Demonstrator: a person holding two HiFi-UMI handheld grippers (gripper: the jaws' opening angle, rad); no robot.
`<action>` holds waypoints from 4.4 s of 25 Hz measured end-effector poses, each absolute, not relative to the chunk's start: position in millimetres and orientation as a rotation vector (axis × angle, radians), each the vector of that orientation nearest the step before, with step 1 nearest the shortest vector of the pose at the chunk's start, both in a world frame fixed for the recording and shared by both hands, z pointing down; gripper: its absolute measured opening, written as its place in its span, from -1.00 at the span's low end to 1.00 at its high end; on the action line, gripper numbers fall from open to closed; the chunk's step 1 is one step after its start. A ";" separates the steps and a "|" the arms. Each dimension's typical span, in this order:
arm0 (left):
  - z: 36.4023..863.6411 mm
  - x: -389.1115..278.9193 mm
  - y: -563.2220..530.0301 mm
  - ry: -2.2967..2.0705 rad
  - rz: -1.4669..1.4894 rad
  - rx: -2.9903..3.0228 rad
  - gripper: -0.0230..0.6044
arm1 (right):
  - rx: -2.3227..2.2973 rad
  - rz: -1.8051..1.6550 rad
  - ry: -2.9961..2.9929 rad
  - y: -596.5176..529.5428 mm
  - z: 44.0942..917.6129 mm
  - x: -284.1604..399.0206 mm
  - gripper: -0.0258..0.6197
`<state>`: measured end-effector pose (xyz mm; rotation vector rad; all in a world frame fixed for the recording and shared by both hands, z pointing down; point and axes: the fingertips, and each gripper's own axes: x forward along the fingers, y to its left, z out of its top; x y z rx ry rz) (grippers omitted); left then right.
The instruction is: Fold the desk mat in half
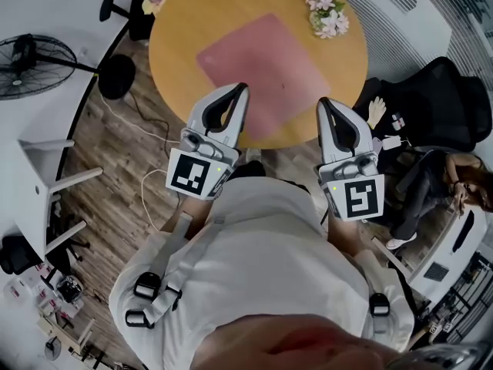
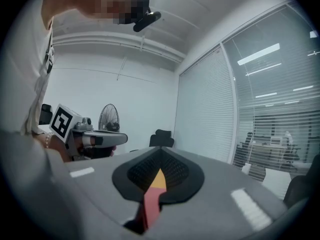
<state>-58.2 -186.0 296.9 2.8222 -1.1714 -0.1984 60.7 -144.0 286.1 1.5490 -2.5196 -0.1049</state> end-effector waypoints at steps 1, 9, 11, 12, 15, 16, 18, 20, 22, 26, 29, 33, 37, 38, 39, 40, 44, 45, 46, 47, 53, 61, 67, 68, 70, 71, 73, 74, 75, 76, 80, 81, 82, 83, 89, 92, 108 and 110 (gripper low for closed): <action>297.4 -60.6 -191.2 -1.169 -0.216 2.824 -0.91 | 1.551 -0.101 -2.519 -149.0 287.5 59.1 -0.91; 325.9 -82.5 -228.4 -1.219 -0.175 2.827 -0.91 | 1.556 -0.085 -2.531 -171.1 300.9 48.9 -0.91; 337.5 -90.0 -236.3 -1.252 -0.142 2.828 -0.91 | 1.563 -0.084 -2.531 -173.1 302.8 48.5 -0.91; 344.3 -94.3 -240.6 -1.268 -0.122 2.823 -0.91 | 1.562 -0.084 -2.524 -174.3 304.2 48.5 -0.91; 366.0 -108.0 -252.8 -1.311 -0.055 2.801 -0.91 | 1.558 -0.089 -2.518 -177.4 303.9 46.2 -0.91; 373.5 -112.1 -256.4 -1.322 -0.031 2.794 -0.91 | 1.557 -0.093 -2.518 -178.1 302.8 45.3 -0.91; 389.7 -118.5 -262.1 -1.336 0.015 2.786 -0.91 | 1.552 -0.099 -2.518 -178.9 300.9 44.4 -0.91; 407.1 -122.1 -267.8 -1.338 0.057 2.778 -0.90 | 1.549 -0.104 -2.517 -180.5 300.0 44.7 -0.91; 426.1 -124.9 -273.9 -1.328 0.103 2.763 -0.79 | 1.543 -0.112 -2.517 -182.3 299.6 43.7 -0.91; 468.0 -132.8 -284.5 -1.324 0.198 2.726 -0.79 | 1.531 -0.119 -2.520 -181.4 299.4 40.5 -0.91; 500.5 -139.5 -292.6 -1.327 0.258 2.691 -0.78 | 1.528 -0.109 -2.530 -181.1 299.3 36.7 -0.91; 540.5 -150.2 -302.1 -1.343 0.316 2.649 -0.73 | 1.547 -0.041 -2.549 -182.9 297.9 28.9 -0.91; 578.4 -160.4 -314.6 -1.352 0.410 2.606 -0.69 | 1.553 -0.041 -2.543 -183.2 299.8 30.7 -0.91; 587.5 -163.7 -317.8 -1.356 0.436 2.595 -0.69 | 1.553 -0.043 -2.542 -183.3 299.8 30.9 -0.91; 596.4 -167.3 -321.6 -1.360 0.458 2.582 -0.69 | 1.553 -0.043 -2.541 -183.6 299.8 30.9 -0.91; 604.9 -170.7 -325.9 -1.363 0.475 2.568 -0.69 | 1.553 -0.043 -2.540 -184.2 299.8 30.8 -0.91; 638.6 -181.5 -344.6 -1.362 0.549 2.516 -0.65 | 1.550 -0.041 -2.534 -186.5 302.0 31.2 -0.91; 647.8 -184.4 -349.4 -1.359 0.570 2.503 -0.64 | 1.542 -0.051 -2.532 -186.7 303.7 31.6 -0.91; 657.2 -187.6 -354.0 -1.356 0.589 2.488 -0.63 | 1.531 -0.067 -2.530 -186.7 305.8 32.1 -0.91; 666.2 -190.9 -358.3 -1.352 0.607 2.475 -0.63 | 1.520 -0.081 -2.530 -186.8 307.3 32.0 -0.91; 710.3 -207.5 -381.7 -1.309 0.681 2.423 -0.62 | 1.548 -0.026 -2.515 -193.8 305.0 27.9 -0.91; 757.4 -216.5 -405.5 -1.256 0.825 2.337 -0.55 | 1.541 0.003 -2.490 -200.8 314.8 31.3 -0.91; 778.6 -225.6 -423.8 -1.265 0.859 2.245 -0.46 | 1.518 -0.016 -2.469 -206.4 326.6 39.6 -0.91; 780.3 -225.7 -426.4 -1.260 0.864 2.242 -0.46 | 1.531 0.005 -2.467 -208.2 326.7 39.1 -0.91; 783.6 -226.6 -430.6 -1.245 0.874 2.236 -0.44 | 1.549 0.037 -2.464 -211.0 326.9 38.1 -0.91; 785.2 -226.9 -432.6 -1.238 0.880 2.232 -0.43 | 1.552 0.045 -2.461 -212.2 328.0 38.4 -0.91; 790.2 -225.3 -435.3 -1.218 0.892 2.221 -0.38 | 1.552 0.048 -2.454 -213.8 330.8 41.0 -0.91; 795.4 -223.5 -435.6 -1.204 0.890 2.214 -0.37 | 1.547 0.036 -2.450 -213.6 332.4 43.3 -0.91; 801.7 -221.6 -435.4 -1.190 0.883 2.203 -0.36 | 1.540 0.017 -2.447 -213.0 334.0 45.9 -0.91; 807.0 -220.5 -435.0 -1.183 0.876 2.189 -0.34 | 1.534 0.003 -2.444 -212.7 335.3 47.9 -0.91; 815.6 -221.8 -434.8 -1.187 0.881 2.152 -0.28 | 1.546 0.031 -2.448 -216.7 336.0 48.8 -0.91; 816.2 -221.8 -435.3 -1.186 0.879 2.151 -0.27 | 1.555 0.048 -2.448 -218.4 335.9 48.5 -0.91; 816.5 -221.3 -435.8 -1.183 0.874 2.152 -0.27 | 1.556 0.050 -2.446 -219.2 337.0 49.3 -0.91; 816.6 -220.3 -436.2 -1.178 0.867 2.154 -0.27 | 1.547 0.040 -2.444 -219.0 339.4 50.7 -0.91; 818.1 -217.0 -433.3 -1.140 0.878 2.193 -0.34 | 1.539 0.047 -2.442 -218.7 343.2 49.5 -0.91; 818.6 -210.5 -429.4 -1.101 0.917 2.219 -0.53 | 1.534 0.052 -2.451 -221.7 340.2 45.0 -0.91; 803.1 -190.0 -413.4 -1.006 0.994 2.315 -0.78 | 1.541 -0.033 -2.454 -212.9 328.2 49.7 -0.91; 801.2 -186.9 -409.6 -0.982 1.016 2.334 -0.78 | 1.546 -0.036 -2.456 -210.8 325.9 49.1 -0.91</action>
